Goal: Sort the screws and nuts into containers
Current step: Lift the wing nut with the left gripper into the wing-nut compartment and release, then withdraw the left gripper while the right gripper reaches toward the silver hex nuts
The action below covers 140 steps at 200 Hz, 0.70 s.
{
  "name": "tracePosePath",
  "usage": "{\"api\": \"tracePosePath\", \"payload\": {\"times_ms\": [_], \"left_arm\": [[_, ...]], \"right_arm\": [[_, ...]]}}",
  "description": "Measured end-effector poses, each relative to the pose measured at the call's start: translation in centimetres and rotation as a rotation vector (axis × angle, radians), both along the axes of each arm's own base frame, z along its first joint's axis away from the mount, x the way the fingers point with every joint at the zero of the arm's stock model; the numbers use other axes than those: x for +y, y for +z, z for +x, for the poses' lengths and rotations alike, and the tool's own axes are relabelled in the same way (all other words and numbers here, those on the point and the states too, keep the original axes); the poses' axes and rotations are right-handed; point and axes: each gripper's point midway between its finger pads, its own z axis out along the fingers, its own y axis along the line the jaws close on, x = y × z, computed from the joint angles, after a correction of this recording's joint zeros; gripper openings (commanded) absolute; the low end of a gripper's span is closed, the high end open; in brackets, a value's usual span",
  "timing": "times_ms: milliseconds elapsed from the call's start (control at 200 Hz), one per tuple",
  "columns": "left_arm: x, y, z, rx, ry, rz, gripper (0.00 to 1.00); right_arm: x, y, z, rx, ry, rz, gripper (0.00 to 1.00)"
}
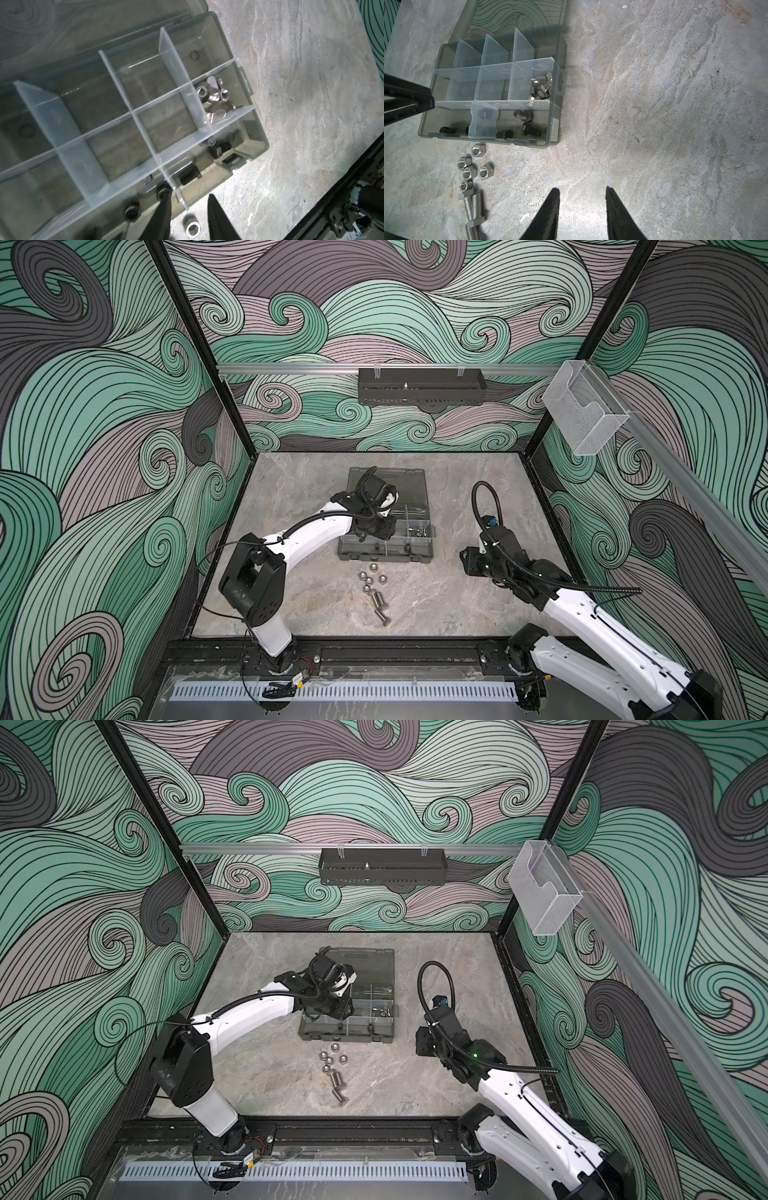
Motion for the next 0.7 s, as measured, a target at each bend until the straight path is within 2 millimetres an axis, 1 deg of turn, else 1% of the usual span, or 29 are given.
{"api": "tracePosePath", "payload": {"times_ms": [65, 180, 315, 435, 605, 700], "left_arm": [[1.5, 0.2, -0.4, -0.008, 0.019, 0.004, 0.35], [4.3, 1.0, -0.6, -0.041, 0.055, 0.008, 0.37], [6.5, 1.6, -0.6, -0.071, 0.069, 0.007, 0.37], [7.6, 1.3, -1.1, -0.057, 0.064, -0.009, 0.37], [8.3, 0.7, -1.8, -0.035, 0.058, -0.035, 0.37], [8.6, 0.5, -1.8, -0.029, 0.062, -0.052, 0.37]], "right_arm": [[0.0, 0.0, 0.0, 0.001, 0.000, 0.000, 0.38], [-0.1, -0.4, -0.1, 0.010, 0.000, -0.005, 0.38], [0.1, -1.1, -0.3, 0.036, 0.009, -0.009, 0.37], [0.3, -1.5, -0.4, 0.051, 0.016, -0.008, 0.37], [0.7, -1.8, -0.2, 0.065, 0.022, 0.000, 0.36], [1.2, -2.4, -0.3, 0.089, 0.031, -0.002, 0.35]]}}
